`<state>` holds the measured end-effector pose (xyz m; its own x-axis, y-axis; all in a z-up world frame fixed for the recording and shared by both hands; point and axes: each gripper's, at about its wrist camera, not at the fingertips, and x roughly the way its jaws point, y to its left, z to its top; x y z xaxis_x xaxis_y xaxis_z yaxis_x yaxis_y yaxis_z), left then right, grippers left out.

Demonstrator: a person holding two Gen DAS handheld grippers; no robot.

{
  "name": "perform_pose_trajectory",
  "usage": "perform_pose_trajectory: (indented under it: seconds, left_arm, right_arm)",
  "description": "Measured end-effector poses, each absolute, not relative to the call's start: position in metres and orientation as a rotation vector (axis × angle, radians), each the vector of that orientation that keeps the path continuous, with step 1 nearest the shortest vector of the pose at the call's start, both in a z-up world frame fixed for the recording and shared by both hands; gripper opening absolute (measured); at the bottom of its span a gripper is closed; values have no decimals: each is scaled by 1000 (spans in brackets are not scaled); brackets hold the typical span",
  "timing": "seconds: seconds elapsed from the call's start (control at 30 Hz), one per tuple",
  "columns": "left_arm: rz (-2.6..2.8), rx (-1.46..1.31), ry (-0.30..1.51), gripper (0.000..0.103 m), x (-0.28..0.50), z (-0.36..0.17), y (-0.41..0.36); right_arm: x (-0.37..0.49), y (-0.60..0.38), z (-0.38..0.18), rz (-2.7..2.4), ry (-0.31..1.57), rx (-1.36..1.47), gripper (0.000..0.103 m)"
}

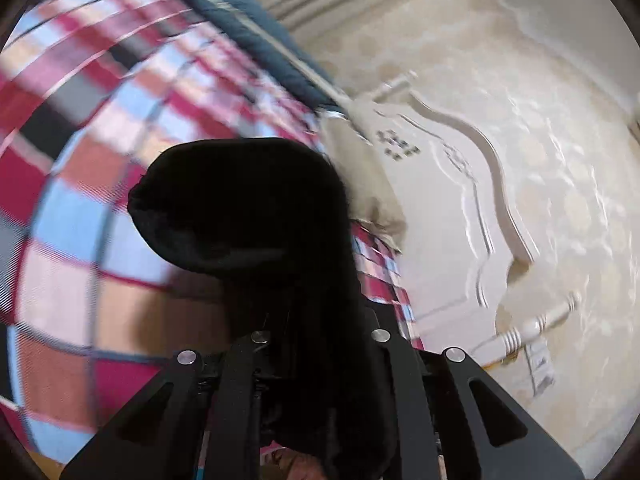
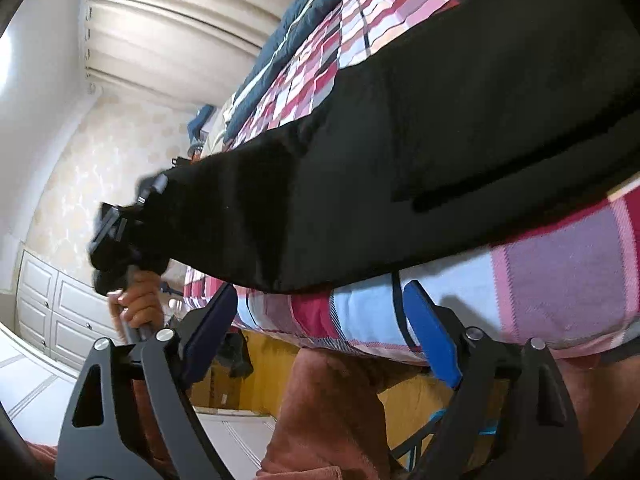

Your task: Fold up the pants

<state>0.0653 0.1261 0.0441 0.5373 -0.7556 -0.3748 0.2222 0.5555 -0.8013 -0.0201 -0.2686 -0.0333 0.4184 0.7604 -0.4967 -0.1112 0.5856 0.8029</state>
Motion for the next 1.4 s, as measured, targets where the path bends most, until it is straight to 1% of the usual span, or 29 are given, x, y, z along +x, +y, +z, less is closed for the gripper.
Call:
perform_pose_trajectory:
  seconds: [0.1,0.23,0.33,0.43,0.6,0.87,0.93,0.97,1.0,1.03,1.1,1.13,1.17,1.27,1.4]
  left_arm:
    - [-723,-714,796,15,71,64,84]
    - [-797,-622,819,15,79,74,16]
    - [-853,-577,859,15,87,67,-39]
    - [-865,-474,905,15,90,53,-93]
    - [-882,-424,991,15,96,30,-146]
    - [-798,-342,1078,16,106,0,-201]
    - [-770,-374,1107,22,115,-10,-206]
    - [-771,-392,1124,27,118,-14,-209]
    - [-772,-403,1135,37,119,-17,-213]
    - [-780,-413,1139,43,119,-16,-216]
    - [-803,-443,1114,70,116,-11,-220]
    - [-827,-457,1097,76,111,-5,-221]
    - [-843,-458,1084,78,106,-2,-221]
    - [-854,-456,1026,79,85,9,-210]
    - [-815,-576,919,80,57,12,-153]
  right_arm:
    - [-25,-281,-30,605,965,771,85]
    - [-27,-295,-31,580,932,780,85]
    - [-29,-309,-42,542,926,793,86]
    - [-29,-320,-65,564,934,856,86]
    - [-34,-337,-82,658,883,996,86]
    - [-40,-346,-98,734,870,1097,86]
    - [-45,-344,-99,739,873,1116,86]
    - [-46,-345,-100,736,875,1122,86]
    - [-47,-346,-102,736,873,1144,86]
    - [-48,-348,-105,741,873,1173,86]
    - [-49,-347,-108,742,877,1207,86]
    - [-50,-347,-108,737,880,1204,86]
    - [-51,-346,-107,732,884,1193,86]
    - [-54,-341,-102,706,901,1142,86]
    - [-58,-335,-99,659,933,1109,86]
